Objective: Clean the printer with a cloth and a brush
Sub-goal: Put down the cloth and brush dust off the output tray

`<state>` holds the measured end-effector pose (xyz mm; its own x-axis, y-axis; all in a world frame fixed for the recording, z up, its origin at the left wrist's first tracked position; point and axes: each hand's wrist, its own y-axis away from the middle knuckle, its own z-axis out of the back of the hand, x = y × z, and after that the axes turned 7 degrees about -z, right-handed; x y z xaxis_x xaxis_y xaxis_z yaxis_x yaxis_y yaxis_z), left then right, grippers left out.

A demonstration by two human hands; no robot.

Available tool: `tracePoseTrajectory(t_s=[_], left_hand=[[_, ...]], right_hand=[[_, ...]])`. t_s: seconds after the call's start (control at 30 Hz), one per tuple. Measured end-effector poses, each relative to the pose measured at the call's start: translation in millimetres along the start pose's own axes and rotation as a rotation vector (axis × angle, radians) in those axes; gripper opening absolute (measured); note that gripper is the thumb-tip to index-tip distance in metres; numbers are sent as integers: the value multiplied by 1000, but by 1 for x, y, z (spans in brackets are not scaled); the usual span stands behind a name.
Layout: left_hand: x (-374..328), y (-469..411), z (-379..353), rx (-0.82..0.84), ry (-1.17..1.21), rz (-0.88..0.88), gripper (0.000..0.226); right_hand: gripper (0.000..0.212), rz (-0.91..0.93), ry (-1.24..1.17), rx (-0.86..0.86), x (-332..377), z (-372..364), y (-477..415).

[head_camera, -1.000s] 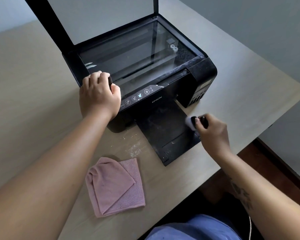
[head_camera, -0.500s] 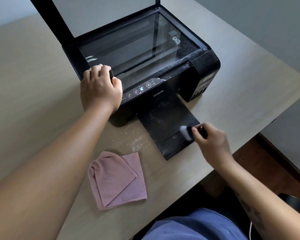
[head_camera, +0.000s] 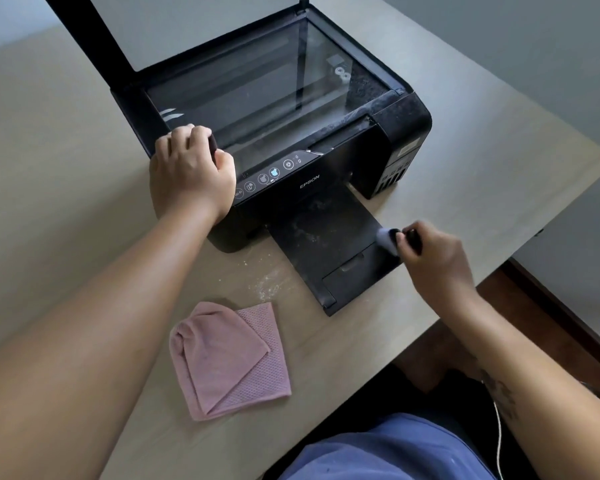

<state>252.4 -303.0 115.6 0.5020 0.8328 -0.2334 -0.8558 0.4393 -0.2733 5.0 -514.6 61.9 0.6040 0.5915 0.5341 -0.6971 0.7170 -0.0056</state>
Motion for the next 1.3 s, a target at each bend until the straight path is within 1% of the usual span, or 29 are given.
tracePoseTrajectory(t_s=[0.03, 0.1, 0.17, 0.23, 0.27, 0.33, 0.4, 0.43, 0.47, 0.53, 0.57, 0.6, 0.67, 0.7, 0.73, 0.77, 0.83, 0.9, 0.93, 0.97, 1.0, 1.03, 1.07, 1.1, 1.13, 1.17, 1.23, 1.27, 1.3], left_hand=[[0, 0, 0, 0, -2, 0, 41], [0, -1, 0, -1, -1, 2, 41], [-1, 0, 0, 0, 4, 5, 41], [-1, 0, 0, -1, 7, 4, 41], [-1, 0, 0, -2, 8, 3, 41], [-1, 0, 0, -4, 8, 0, 42], [0, -1, -1, -3, 6, 0, 42], [0, -1, -1, -4, 4, 0, 42], [0, -1, -1, -4, 3, 2, 41], [0, -1, -1, -5, 5, 7, 40], [1, -1, -1, -5, 8, 8, 41], [1, -1, -1, -5, 10, 7, 41], [0, 0, -1, -6, 8, 3, 42], [0, 0, -1, -6, 8, 1, 43], [0, 0, -1, -5, 7, 0, 43], [0, -1, -1, -4, 7, 1, 42], [-1, -1, -1, -7, 6, 4, 41], [-1, -1, -1, -9, 4, 2, 40], [-1, -1, -1, -9, 4, 2, 40], [0, -1, -1, -9, 4, 4, 39], [0, -1, -1, -10, 4, 7, 39], [0, -1, -1, -11, 4, 10, 39], [1, -1, -2, -12, 4, 11, 39], [1, -1, -2, -11, 6, 12, 39], [1, -1, -2, -11, 10, 13, 40], [1, -1, -2, -11, 12, 13, 40], [0, -1, -3, -10, 9, 13, 40], [1, 0, -3, -7, 5, 13, 40], [1, 0, -3, -5, 4, 15, 40]], right_hand=[[22, 13, 42, -25, 0, 0, 0], [23, 132, 80, 34, 10, -6, 13], [22, 265, 19, 216, 24, -18, 37], [17, 289, -131, 407, 33, -28, 54], [14, 223, -227, 450, 34, -31, 55], [15, -51, -401, 418, 29, -33, 44], [21, -314, -435, 278, 18, -26, 23], [22, -375, -397, 175, 13, -20, 13], [23, -376, -338, 68, 11, -15, 6], [21, -208, -187, -85, 18, -13, 1], [19, -68, -103, -96, 27, -16, 5], [18, 72, 5, -51, 38, -24, 12], [18, 273, 120, 198, 58, -46, 31], [17, 319, 58, 345, 67, -53, 39], [15, 292, -82, 455, 71, -55, 42], [13, 196, -241, 491, 72, -54, 38], [11, -54, -385, 323, 64, -47, 19], [16, -203, -291, 75, 49, -36, -4], [17, -180, -213, -9, 44, -33, -10], [18, -84, -136, -39, 45, -32, -12], [18, 38, -71, 9, 52, -33, -10], [19, 152, -52, 127, 61, -37, -6], [19, 214, -77, 299, 71, -41, 1], [18, 226, -136, 473, 77, -44, 5], [15, 206, -198, 561, 80, -45, 5], [13, 161, -255, 524, 79, -48, -1], [14, -12, -289, 246, 70, -46, -20], [15, -84, -240, 97, 64, -45, -25], [15, -71, -157, -7, 60, -45, -27]])
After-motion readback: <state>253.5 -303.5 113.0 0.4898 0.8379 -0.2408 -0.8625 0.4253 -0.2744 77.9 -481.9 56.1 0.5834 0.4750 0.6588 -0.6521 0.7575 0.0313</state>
